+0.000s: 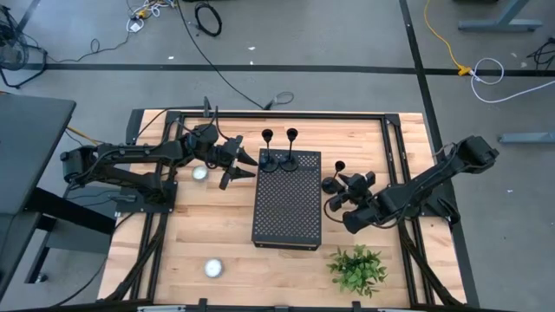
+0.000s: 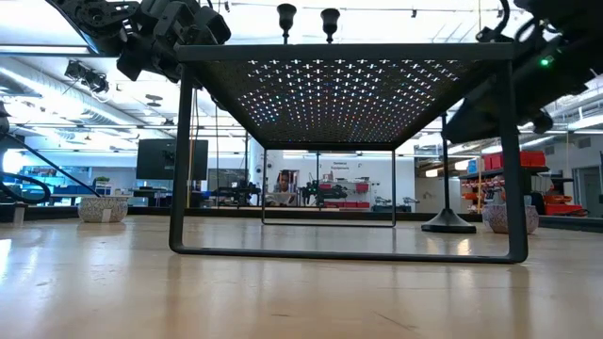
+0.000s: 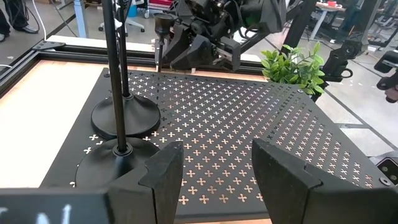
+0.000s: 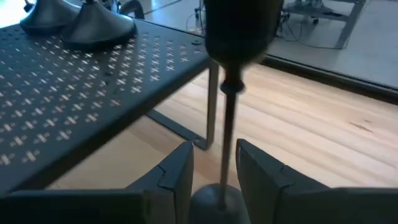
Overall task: Pick & Place candle stick holders
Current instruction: Put the black candle holder on the shelf
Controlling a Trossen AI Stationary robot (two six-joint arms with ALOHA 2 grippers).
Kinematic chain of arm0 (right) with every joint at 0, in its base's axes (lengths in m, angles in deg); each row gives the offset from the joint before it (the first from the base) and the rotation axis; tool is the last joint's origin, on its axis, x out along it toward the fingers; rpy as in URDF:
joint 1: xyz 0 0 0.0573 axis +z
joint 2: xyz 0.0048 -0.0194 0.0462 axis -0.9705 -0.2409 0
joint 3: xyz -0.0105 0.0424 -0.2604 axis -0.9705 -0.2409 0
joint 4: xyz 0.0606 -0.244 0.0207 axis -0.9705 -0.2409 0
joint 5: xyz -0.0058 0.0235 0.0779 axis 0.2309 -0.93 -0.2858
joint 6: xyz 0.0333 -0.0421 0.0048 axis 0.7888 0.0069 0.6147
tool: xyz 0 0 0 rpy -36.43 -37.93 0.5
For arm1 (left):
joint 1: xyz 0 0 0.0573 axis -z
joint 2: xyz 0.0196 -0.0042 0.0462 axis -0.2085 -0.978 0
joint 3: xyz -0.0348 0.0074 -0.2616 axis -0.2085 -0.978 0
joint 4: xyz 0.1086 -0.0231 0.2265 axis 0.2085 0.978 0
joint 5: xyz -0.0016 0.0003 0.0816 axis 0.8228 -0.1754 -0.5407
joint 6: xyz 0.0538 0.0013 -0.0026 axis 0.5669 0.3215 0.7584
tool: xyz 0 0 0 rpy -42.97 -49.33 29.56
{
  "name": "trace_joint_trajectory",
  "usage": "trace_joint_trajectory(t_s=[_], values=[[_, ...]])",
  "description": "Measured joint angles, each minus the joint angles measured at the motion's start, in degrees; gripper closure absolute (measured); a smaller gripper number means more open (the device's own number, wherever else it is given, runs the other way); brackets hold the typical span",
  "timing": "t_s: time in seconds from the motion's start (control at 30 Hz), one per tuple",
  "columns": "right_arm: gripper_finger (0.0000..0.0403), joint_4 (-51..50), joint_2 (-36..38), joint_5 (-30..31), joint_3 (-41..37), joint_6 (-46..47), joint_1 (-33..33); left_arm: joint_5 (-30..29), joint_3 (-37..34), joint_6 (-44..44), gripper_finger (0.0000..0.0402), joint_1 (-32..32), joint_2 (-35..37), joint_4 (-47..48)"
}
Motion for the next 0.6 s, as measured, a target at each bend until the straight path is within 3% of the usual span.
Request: trace_joint_trajectory(t_s=[0.37, 0.6], values=[[0.0292, 2.9, 0.0, 2.6, 0.0, -5.8, -5.0, 0.0, 0.0, 0.0, 0.0209, 0.0, 0.0, 0.0], [0.0388, 3.5, 0.0, 1.0, 0.0, -7.7, -7.0, 0.0, 0.0, 0.0, 0.0209, 0.0, 0.0, 0.0]])
